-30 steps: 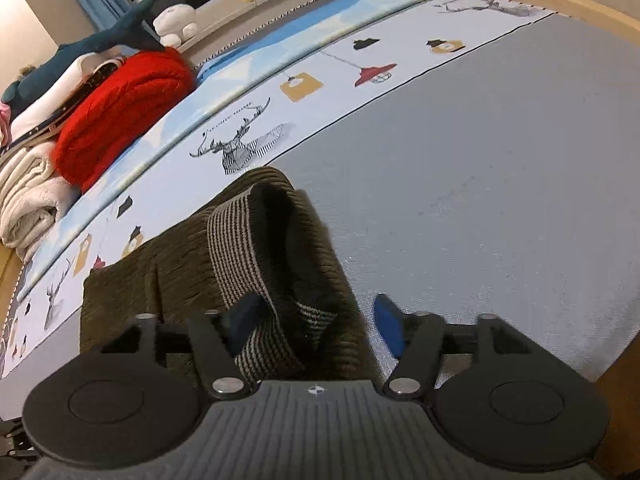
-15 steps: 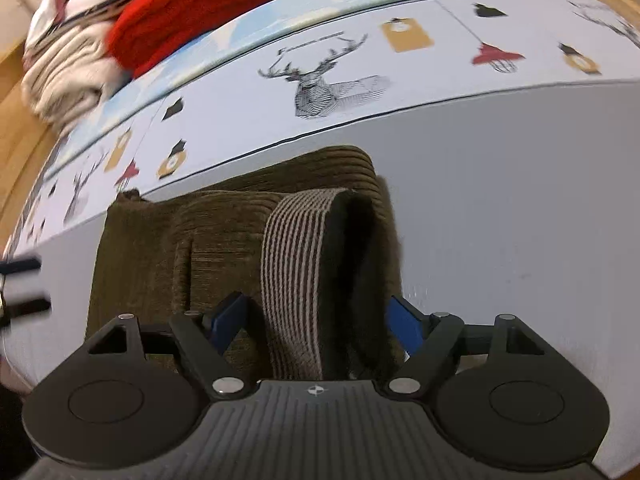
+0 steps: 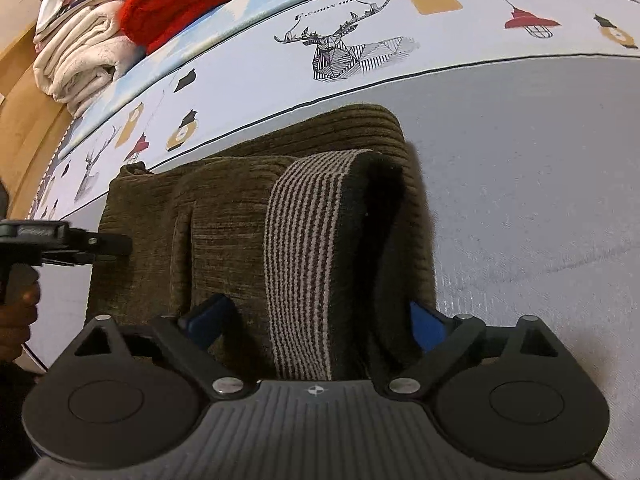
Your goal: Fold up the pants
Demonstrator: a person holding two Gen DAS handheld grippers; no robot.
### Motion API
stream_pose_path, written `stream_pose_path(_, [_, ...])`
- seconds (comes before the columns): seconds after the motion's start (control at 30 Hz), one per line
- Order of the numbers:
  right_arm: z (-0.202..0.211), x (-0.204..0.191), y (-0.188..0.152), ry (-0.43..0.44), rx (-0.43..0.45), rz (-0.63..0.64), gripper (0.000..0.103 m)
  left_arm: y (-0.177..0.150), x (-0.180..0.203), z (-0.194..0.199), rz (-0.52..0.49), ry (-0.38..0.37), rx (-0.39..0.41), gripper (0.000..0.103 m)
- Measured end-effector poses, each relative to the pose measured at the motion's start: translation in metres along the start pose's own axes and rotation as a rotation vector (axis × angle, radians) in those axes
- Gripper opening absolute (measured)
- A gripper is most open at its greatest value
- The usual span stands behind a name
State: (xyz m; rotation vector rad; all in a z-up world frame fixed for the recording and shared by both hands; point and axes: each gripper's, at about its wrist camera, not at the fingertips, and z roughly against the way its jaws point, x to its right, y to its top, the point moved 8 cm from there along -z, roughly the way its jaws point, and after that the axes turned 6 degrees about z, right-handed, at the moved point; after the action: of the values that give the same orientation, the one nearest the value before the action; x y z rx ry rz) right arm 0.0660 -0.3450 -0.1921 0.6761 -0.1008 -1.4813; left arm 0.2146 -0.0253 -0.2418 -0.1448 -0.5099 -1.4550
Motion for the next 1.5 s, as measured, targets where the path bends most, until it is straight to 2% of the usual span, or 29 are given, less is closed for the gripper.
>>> stream_pose_path(0.1, [-0.002,-0.001,0.002,-0.013,0.004,-0.011,0.090,0.004,0.000,-0.008,0.001,-0.016,-0.007,0.092])
stream_pose_path(0.13, [-0.001,-0.002,0.004,-0.016,0.012,-0.010,0.081,0.005,0.000,-0.009,-0.007,-0.016,-0.004,0.090])
stream_pose_path(0.17, [-0.001,-0.004,0.006,-0.017,0.021,-0.011,0.076,0.005,0.000,-0.008,-0.017,-0.016,0.003,0.086])
stream_pose_path(0.23, [0.002,-0.005,0.009,-0.020,0.037,-0.032,0.061,0.007,0.003,-0.001,-0.060,-0.007,0.039,0.058])
stream_pose_path(0.3, [0.004,-0.006,0.013,-0.033,0.059,-0.046,0.053,0.007,0.008,0.011,-0.119,-0.009,0.076,0.041])
stream_pose_path(0.4, [0.007,-0.017,0.023,-0.057,0.092,-0.026,0.042,0.015,0.010,0.037,-0.126,-0.042,0.149,0.035])
stream_pose_path(0.47, [0.011,-0.031,0.038,-0.024,0.155,-0.006,0.037,0.027,0.007,0.056,-0.129,-0.045,0.219,0.034])
stream_pose_path(0.63, [0.013,-0.082,0.071,0.062,0.275,0.060,0.035,0.055,-0.013,0.109,-0.188,0.030,0.420,0.036])
stream_pose_path(0.7, [0.010,-0.099,0.084,0.072,0.321,0.083,0.037,0.065,-0.027,0.124,-0.157,0.033,0.460,0.043])
stream_pose_path(0.73, [0.004,-0.105,0.091,0.060,0.336,0.081,0.043,0.069,-0.036,0.131,-0.123,0.046,0.479,0.052])
stream_pose_path(0.77, [-0.003,-0.106,0.096,0.021,0.337,0.077,0.048,0.075,-0.052,0.139,-0.064,0.083,0.509,0.053])
stream_pose_path(0.8, [-0.010,-0.105,0.101,-0.046,0.326,0.076,0.062,0.078,-0.065,0.147,-0.013,0.112,0.537,0.053])
stream_pose_path(0.83, [-0.019,-0.101,0.103,-0.128,0.301,0.070,0.072,0.080,-0.075,0.154,0.032,0.122,0.552,0.053])
stream_pose_path(0.87, [-0.024,-0.096,0.103,-0.166,0.283,0.045,0.072,0.078,-0.083,0.158,0.066,0.105,0.546,0.053])
stream_pose_path(0.9, [-0.029,-0.091,0.104,-0.159,0.269,0.002,0.072,0.075,-0.088,0.158,0.085,0.073,0.518,0.053])
stream_pose_path(0.97, [-0.033,-0.089,0.104,-0.082,0.255,-0.085,0.071,0.066,-0.090,0.146,0.069,0.039,0.423,0.053])
stream_pose_path(1.03, [-0.037,-0.096,0.102,-0.041,0.231,-0.078,0.072,0.053,-0.093,0.128,0.023,0.070,0.311,0.055])
stream_pose_path(1.1, [-0.050,-0.102,0.091,-0.068,0.162,-0.020,0.073,0.032,-0.100,0.104,-0.028,0.121,0.176,0.055])
stream_pose_path(1.13, [-0.061,-0.100,0.082,-0.140,0.095,0.018,0.073,0.018,-0.106,0.089,-0.058,0.163,0.099,0.057])
stream_pose_path(1.17, [-0.071,-0.097,0.076,-0.188,0.048,0.029,0.077,0.010,-0.110,0.081,-0.090,0.204,0.066,0.061])
stream_pose_path(1.2, [-0.073,-0.092,0.073,-0.189,0.038,-0.012,0.082,0.005,-0.109,0.079,-0.131,0.240,0.077,0.067])
stream_pose_path(1.27, [-0.068,-0.088,0.074,-0.146,0.053,-0.109,0.078,0.002,-0.102,0.089,-0.184,0.277,0.127,0.068])
stream_pose_path(1.3, [-0.062,-0.088,0.075,-0.160,0.072,-0.114,0.074,0.002,-0.099,0.099,-0.194,0.296,0.165,0.067])
stream_pose_path(1.37, [-0.040,-0.095,0.079,-0.212,0.145,-0.070,0.073,-0.001,-0.088,0.127,-0.242,0.346,0.286,0.071])
stream_pose_path(1.43, [-0.015,-0.110,0.084,-0.221,0.232,0.001,0.073,-0.006,-0.073,0.157,-0.257,0.346,0.403,0.089])
stream_pose_path(1.5, [0.011,-0.127,0.085,-0.227,0.318,0.066,0.075,-0.018,-0.063,0.186,-0.228,0.316,0.489,0.090])
